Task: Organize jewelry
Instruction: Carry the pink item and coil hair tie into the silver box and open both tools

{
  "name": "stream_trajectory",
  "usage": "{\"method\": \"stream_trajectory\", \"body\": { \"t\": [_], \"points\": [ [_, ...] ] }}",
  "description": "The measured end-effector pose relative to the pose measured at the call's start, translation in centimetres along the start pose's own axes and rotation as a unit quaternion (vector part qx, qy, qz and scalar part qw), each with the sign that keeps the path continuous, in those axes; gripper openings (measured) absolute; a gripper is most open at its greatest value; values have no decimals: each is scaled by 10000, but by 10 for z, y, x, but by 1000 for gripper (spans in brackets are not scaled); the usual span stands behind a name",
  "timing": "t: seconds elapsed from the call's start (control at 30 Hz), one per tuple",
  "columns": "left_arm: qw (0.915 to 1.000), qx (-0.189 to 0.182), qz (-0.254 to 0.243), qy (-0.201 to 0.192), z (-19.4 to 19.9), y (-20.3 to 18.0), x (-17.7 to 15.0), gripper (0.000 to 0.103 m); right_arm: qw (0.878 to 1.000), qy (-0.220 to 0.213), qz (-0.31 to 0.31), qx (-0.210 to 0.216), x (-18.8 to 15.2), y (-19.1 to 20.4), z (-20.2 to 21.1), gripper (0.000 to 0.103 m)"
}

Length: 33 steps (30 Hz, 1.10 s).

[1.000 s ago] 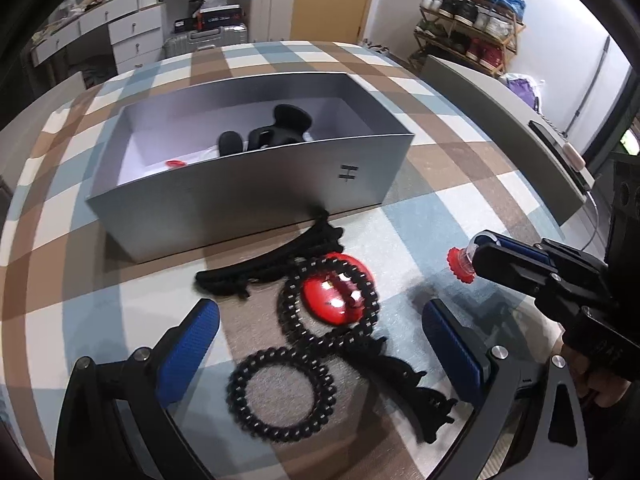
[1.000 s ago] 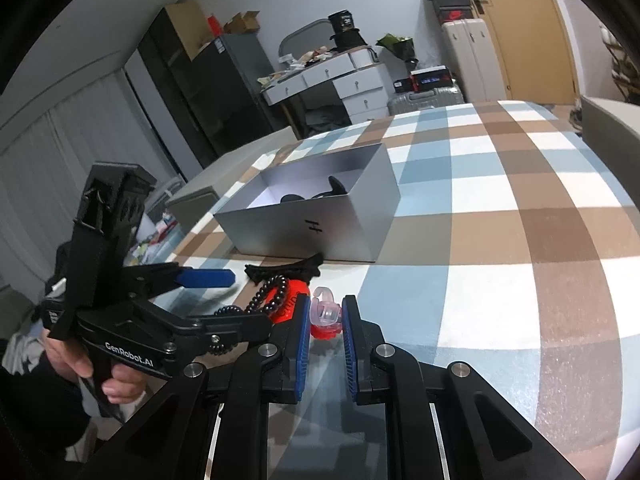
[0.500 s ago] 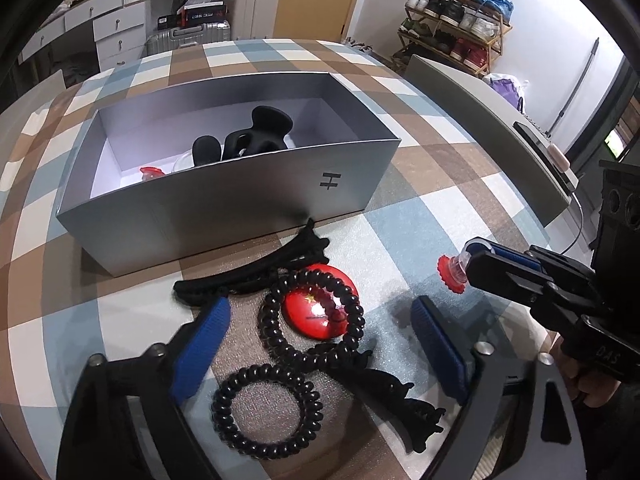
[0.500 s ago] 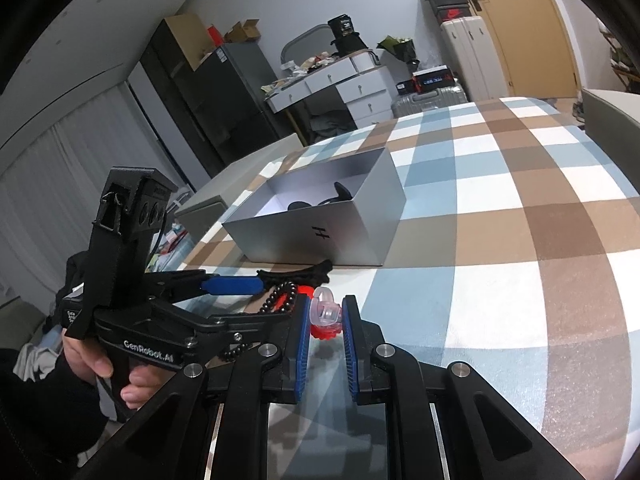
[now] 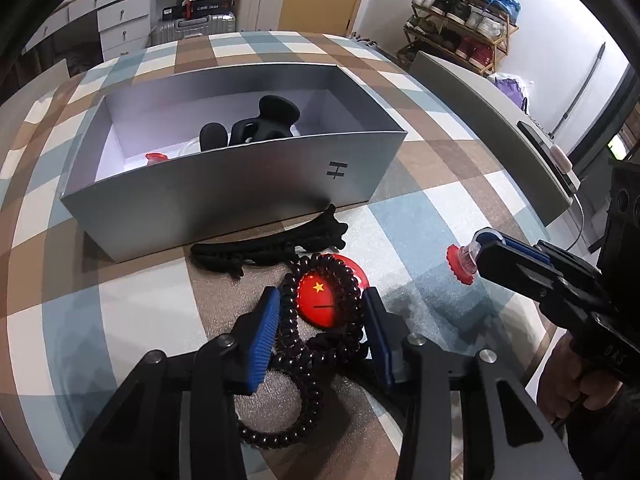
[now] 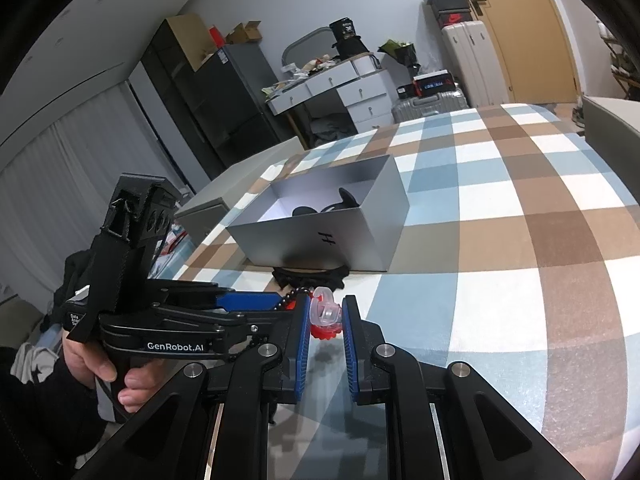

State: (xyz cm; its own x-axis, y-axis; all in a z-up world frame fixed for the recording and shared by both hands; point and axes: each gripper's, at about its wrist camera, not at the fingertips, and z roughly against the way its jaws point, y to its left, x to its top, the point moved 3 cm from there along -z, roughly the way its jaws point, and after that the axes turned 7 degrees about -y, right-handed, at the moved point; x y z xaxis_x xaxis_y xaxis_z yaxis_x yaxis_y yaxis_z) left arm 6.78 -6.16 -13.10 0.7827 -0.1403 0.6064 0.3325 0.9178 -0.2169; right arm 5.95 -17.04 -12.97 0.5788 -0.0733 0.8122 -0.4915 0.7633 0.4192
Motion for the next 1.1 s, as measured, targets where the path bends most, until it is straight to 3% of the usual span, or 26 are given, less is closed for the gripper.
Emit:
{"method": "stream_trajectory", "body": {
  "t": [0.23, 0.63, 1.1],
  "points": [
    [9999, 2, -103, -110, 12, -5, 1, 36, 10000, -17, 21, -24, 2, 1, -1, 15],
    [9959, -8, -2, -900, 61, 8, 26, 36, 9985, -367, 176, 356, 38, 17, -11, 15],
    [9868, 497, 617, -1410, 55, 63, 57, 36, 9967, -399, 342, 616, 92, 26, -73, 15]
  ]
}}
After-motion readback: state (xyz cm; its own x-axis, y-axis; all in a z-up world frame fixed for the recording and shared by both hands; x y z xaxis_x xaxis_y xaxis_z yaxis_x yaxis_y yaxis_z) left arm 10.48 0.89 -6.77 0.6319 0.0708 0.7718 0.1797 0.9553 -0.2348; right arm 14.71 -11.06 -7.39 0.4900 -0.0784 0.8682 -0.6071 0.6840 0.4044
